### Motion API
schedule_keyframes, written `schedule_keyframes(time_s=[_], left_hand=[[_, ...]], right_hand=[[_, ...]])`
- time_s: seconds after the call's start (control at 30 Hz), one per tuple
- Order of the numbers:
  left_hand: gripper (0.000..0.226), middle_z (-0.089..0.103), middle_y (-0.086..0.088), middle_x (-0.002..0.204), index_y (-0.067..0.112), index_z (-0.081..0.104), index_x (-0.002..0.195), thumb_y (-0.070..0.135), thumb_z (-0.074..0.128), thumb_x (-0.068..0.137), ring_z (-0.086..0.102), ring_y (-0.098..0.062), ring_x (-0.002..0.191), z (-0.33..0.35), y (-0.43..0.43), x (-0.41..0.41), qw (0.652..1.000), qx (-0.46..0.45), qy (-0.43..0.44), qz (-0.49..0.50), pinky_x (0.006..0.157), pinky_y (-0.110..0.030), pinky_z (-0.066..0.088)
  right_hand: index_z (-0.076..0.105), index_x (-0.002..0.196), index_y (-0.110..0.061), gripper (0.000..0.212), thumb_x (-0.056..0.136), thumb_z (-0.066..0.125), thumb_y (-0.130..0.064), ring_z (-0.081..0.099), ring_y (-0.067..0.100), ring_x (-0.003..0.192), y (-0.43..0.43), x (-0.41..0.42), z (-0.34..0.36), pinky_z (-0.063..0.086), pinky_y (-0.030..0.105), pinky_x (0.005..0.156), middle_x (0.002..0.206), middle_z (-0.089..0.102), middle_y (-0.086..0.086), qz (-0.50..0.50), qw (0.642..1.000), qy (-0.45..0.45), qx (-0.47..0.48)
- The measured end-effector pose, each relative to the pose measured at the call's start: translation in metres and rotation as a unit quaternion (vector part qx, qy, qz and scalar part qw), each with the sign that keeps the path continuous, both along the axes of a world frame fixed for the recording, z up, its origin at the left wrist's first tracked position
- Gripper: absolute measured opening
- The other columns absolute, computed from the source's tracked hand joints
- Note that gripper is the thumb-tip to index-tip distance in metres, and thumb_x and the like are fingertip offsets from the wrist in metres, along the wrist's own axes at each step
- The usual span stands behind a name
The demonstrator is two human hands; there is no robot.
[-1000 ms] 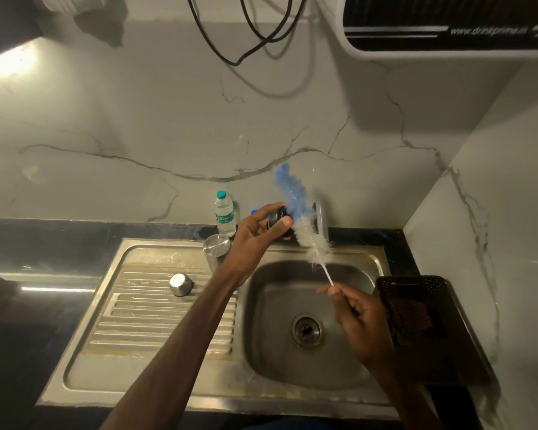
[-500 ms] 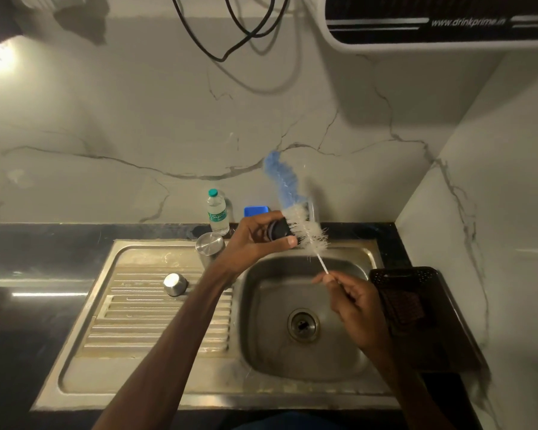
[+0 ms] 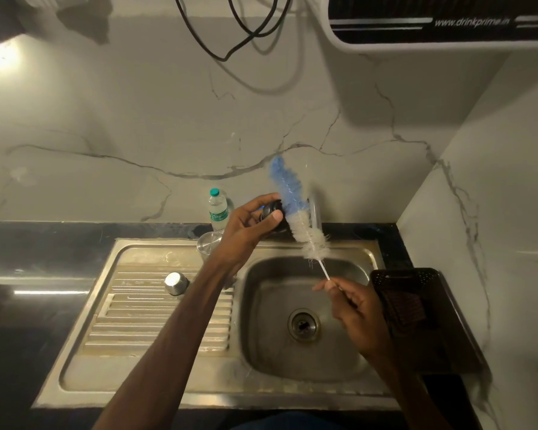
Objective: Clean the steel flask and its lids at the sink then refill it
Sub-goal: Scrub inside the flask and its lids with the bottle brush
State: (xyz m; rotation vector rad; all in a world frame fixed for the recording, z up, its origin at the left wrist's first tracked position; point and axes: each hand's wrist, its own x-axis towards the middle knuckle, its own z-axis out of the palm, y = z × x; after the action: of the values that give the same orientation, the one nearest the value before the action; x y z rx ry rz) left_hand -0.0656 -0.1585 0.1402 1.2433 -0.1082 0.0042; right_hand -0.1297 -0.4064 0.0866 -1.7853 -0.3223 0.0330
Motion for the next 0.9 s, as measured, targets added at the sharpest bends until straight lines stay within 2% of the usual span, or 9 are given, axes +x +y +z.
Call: schedule_keyframes(time_s=[0.1,0.27,0.47,0.6,0.7,0.83,0.9], left_hand=[[0.046,0.068,-0.015,0.133,-0.002,0.054,0.140,0.012,0.061,0.097,0.065,-0.035,0.125,-0.002,0.005,0.000,1.000,0.003,0.003,0.002,0.100,-0.039,0.057],[0.057,0.064,-0.019,0.139,-0.001,0.051,0.146,0.019,0.069,0.095,0.058,-0.041,0.132,-0.009,-0.003,-0.005,0.998,0.027,-0.003,-0.060,0.114,-0.053,0.045],[0.046,0.065,-0.016,0.135,0.001,0.056,0.139,0.018,0.062,0.097,0.061,-0.035,0.128,-0.004,0.001,0.001,0.995,-0.094,0.001,-0.029,0.101,-0.038,0.056],[0.042,0.064,-0.019,0.137,0.000,0.055,0.140,0.010,0.055,0.099,0.061,-0.034,0.127,-0.013,-0.008,-0.005,0.994,-0.087,0.027,-0.062,0.104,-0.040,0.055],[0.043,0.066,-0.016,0.133,0.003,0.059,0.136,0.017,0.065,0.095,0.064,-0.030,0.123,-0.008,-0.013,-0.006,0.994,-0.090,0.018,-0.056,0.102,-0.037,0.057],[0.046,0.066,-0.013,0.134,-0.001,0.053,0.139,0.015,0.059,0.097,0.063,-0.031,0.127,-0.005,-0.001,0.002,0.994,-0.110,0.021,0.004,0.100,-0.036,0.058],[0.049,0.063,-0.018,0.137,-0.003,0.051,0.141,0.013,0.063,0.097,0.062,-0.034,0.128,-0.009,0.005,0.002,0.994,-0.100,0.030,0.028,0.099,-0.038,0.058]], right_hand=[[0.074,0.102,-0.006,0.023,0.105,0.052,-0.008,0.050,-0.002,0.050,-0.004,-0.007,-0.004,0.036,0.008,0.053,0.062,0.060,-0.027,0.014,1.000,0.007,0.000],[0.073,0.102,-0.007,0.024,0.107,0.050,-0.012,0.034,0.002,0.044,0.002,0.005,0.007,0.029,0.016,0.045,0.052,0.047,-0.016,0.006,0.999,0.025,0.032],[0.072,0.097,-0.005,0.026,0.105,0.049,-0.010,0.036,0.001,0.044,-0.001,-0.004,0.004,0.031,0.015,0.045,0.051,0.046,-0.014,0.031,0.998,0.046,0.034],[0.071,0.097,-0.004,0.027,0.107,0.048,-0.011,0.034,0.002,0.043,0.005,0.002,0.011,0.030,0.014,0.043,0.052,0.040,-0.008,0.014,0.996,0.073,0.055],[0.069,0.100,-0.002,0.028,0.108,0.046,-0.014,0.030,0.007,0.043,0.008,0.012,0.019,0.026,0.015,0.040,0.054,0.036,0.003,0.007,0.995,0.081,0.063],[0.071,0.097,-0.005,0.026,0.108,0.048,-0.011,0.034,0.002,0.043,0.003,0.005,0.004,0.029,0.014,0.043,0.051,0.042,-0.010,0.018,0.997,0.067,0.043],[0.074,0.097,-0.014,0.026,0.107,0.051,-0.018,0.033,0.005,0.043,-0.005,0.000,-0.010,0.029,0.018,0.044,0.050,0.040,-0.009,0.011,0.998,0.057,0.032]])
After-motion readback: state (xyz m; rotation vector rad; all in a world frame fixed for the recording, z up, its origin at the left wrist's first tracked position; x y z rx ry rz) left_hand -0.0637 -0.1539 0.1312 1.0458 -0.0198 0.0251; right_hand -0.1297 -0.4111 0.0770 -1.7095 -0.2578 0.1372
